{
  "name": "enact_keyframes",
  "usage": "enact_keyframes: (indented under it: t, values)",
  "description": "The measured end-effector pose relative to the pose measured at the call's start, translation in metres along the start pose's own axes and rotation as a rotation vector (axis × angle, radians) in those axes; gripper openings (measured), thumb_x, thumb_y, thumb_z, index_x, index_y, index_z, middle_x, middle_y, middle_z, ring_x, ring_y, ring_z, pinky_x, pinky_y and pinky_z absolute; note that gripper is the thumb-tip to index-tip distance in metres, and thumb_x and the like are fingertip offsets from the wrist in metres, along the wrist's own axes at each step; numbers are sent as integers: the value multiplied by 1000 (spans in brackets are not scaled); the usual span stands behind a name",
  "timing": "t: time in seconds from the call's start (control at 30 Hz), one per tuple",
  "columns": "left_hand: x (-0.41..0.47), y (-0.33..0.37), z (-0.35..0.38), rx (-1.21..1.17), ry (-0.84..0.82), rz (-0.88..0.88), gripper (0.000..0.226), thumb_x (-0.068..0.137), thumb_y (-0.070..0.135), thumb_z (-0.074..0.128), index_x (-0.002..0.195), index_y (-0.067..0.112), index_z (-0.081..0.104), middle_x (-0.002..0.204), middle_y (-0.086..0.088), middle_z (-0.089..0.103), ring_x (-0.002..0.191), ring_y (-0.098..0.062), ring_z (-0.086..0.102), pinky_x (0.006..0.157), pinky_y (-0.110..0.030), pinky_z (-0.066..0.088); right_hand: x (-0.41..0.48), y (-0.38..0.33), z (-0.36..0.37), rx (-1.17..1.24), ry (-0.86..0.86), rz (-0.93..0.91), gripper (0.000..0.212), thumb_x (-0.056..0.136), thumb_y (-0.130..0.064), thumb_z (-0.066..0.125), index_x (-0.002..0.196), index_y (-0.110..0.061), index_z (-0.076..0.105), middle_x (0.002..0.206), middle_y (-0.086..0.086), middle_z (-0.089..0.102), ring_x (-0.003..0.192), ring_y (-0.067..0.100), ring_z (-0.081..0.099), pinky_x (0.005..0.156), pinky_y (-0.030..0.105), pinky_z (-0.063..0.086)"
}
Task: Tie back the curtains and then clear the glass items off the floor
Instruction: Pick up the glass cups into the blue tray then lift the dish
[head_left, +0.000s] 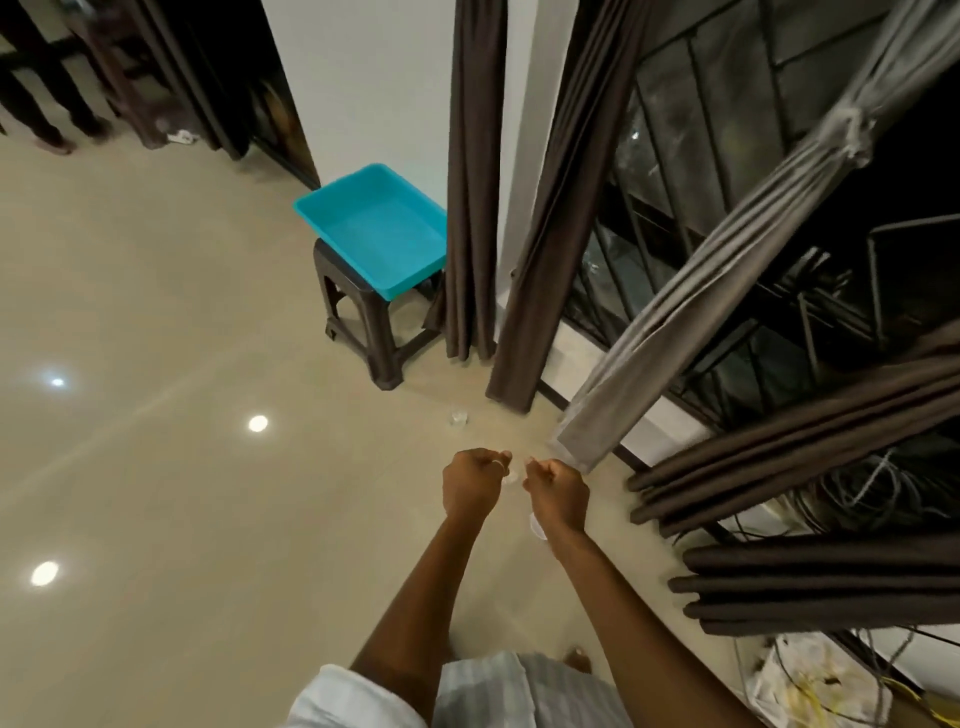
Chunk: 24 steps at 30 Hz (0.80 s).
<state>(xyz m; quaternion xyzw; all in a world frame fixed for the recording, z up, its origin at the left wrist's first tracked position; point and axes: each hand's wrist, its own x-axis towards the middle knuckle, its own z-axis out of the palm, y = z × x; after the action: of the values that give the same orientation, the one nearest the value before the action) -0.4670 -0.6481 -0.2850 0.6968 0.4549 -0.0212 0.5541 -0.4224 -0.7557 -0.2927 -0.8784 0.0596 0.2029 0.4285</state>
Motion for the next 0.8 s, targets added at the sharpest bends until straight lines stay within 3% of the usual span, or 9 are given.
enact_keyframes:
  t: [0.13, 0.33, 0.43, 0.6, 0.73, 0.8]
  values:
    - [16, -9, -32, 3, -11, -16, 34, 83, 3, 50, 88, 18, 80, 100, 4, 78, 99, -17, 69, 90, -26, 52, -5, -17, 29, -22, -2, 6, 24, 98, -27, 59, 82, -14, 71, 85, 4, 75, 81, 24, 68, 81, 42, 59]
    - [39, -6, -47, -37, -57, -36, 34, 79, 1, 51, 80, 22, 78, 86, 8, 77, 91, -18, 70, 84, -30, 56, 3, -41, 43, -33, -37, 9, 11, 93, -13, 63, 85, -17, 70, 88, 1, 71, 83, 21, 65, 75, 29, 52]
    - [50, 4, -49, -26, -62, -10, 33, 81, 2, 52, 80, 23, 78, 86, 8, 77, 89, -13, 70, 81, -24, 53, 17, -45, 50, -36, -66, 11, 11, 92, -18, 67, 83, -15, 72, 86, 2, 75, 79, 19, 67, 69, 27, 51]
    - [84, 32, -53, 8, -47, -25, 22, 88, 10, 59, 82, 16, 79, 88, 11, 75, 88, -9, 67, 74, -24, 50, 53, -67, 63, -13, -72, -2, 28, 97, -34, 65, 83, -11, 70, 79, 3, 76, 66, 8, 67, 58, 20, 44]
    - [120, 61, -57, 44, -21, -56, 16, 88, 14, 62, 81, 12, 76, 73, 6, 70, 76, -15, 64, 68, -30, 50, 94, -94, 69, 67, -86, 42, 30, 101, -32, 56, 88, -9, 71, 83, 5, 77, 74, 13, 71, 71, 28, 55]
    - [136, 73, -55, 39, -37, -76, 11, 84, 11, 64, 81, 12, 75, 80, 3, 72, 79, -18, 67, 75, -37, 58, 112, -103, 69, 118, -94, 63, 30, 102, -30, 53, 91, -9, 71, 85, 6, 77, 78, 16, 72, 79, 34, 58]
